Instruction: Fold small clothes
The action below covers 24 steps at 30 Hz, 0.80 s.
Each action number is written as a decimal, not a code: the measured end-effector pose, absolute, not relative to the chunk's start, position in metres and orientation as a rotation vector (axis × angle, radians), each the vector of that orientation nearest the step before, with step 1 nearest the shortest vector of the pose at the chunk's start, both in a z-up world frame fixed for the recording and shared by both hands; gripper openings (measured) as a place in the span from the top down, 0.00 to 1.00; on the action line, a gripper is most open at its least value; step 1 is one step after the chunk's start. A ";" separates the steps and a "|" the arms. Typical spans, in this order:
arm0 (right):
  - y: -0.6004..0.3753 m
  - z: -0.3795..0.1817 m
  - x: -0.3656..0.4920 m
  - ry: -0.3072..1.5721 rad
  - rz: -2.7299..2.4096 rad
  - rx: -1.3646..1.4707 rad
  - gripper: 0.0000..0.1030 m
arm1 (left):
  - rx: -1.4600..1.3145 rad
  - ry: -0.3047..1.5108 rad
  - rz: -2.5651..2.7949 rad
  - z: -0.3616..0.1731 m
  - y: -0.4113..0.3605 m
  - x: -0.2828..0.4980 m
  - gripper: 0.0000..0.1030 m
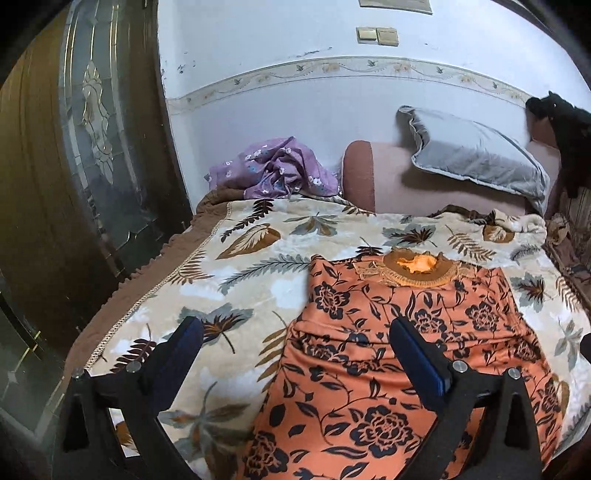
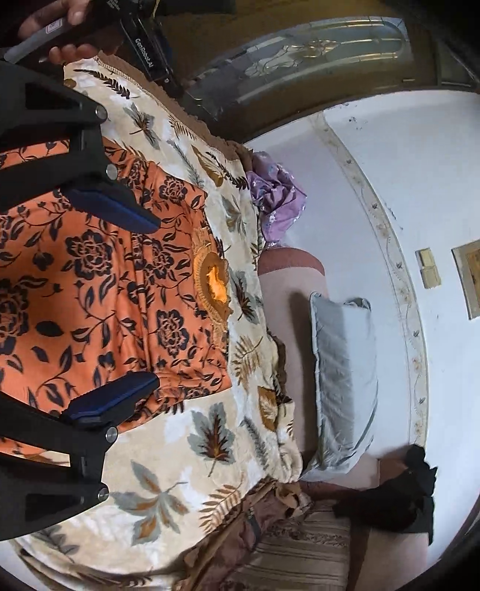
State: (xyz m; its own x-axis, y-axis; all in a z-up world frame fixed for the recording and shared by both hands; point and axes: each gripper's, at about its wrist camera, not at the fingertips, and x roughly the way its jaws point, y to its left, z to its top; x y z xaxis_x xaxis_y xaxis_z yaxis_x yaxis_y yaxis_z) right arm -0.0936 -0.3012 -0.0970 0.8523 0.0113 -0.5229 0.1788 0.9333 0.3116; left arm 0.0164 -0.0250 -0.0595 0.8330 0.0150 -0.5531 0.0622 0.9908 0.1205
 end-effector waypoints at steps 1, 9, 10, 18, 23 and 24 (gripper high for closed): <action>-0.301 -0.100 -0.097 0.552 -0.093 0.364 0.22 | 0.144 0.590 -0.026 -0.060 -0.025 0.015 0.02; -0.294 -0.098 -0.111 0.559 -0.099 0.340 0.22 | 0.135 0.615 -0.060 -0.062 -0.025 -0.002 0.02; -0.292 -0.097 -0.111 0.563 -0.104 0.333 0.22 | 0.131 0.624 -0.065 -0.063 -0.024 -0.004 0.02; -0.303 -0.106 -0.111 0.567 -0.112 0.368 0.22 | 0.080 0.612 -0.053 -0.042 0.011 -0.028 0.02; -0.306 -0.088 -0.119 0.480 -0.118 0.344 0.22 | 0.028 0.480 -0.017 0.027 0.027 -0.060 0.02; -0.307 -0.082 -0.121 0.463 -0.116 0.338 0.22 | 0.018 0.458 -0.024 0.044 0.028 -0.066 0.02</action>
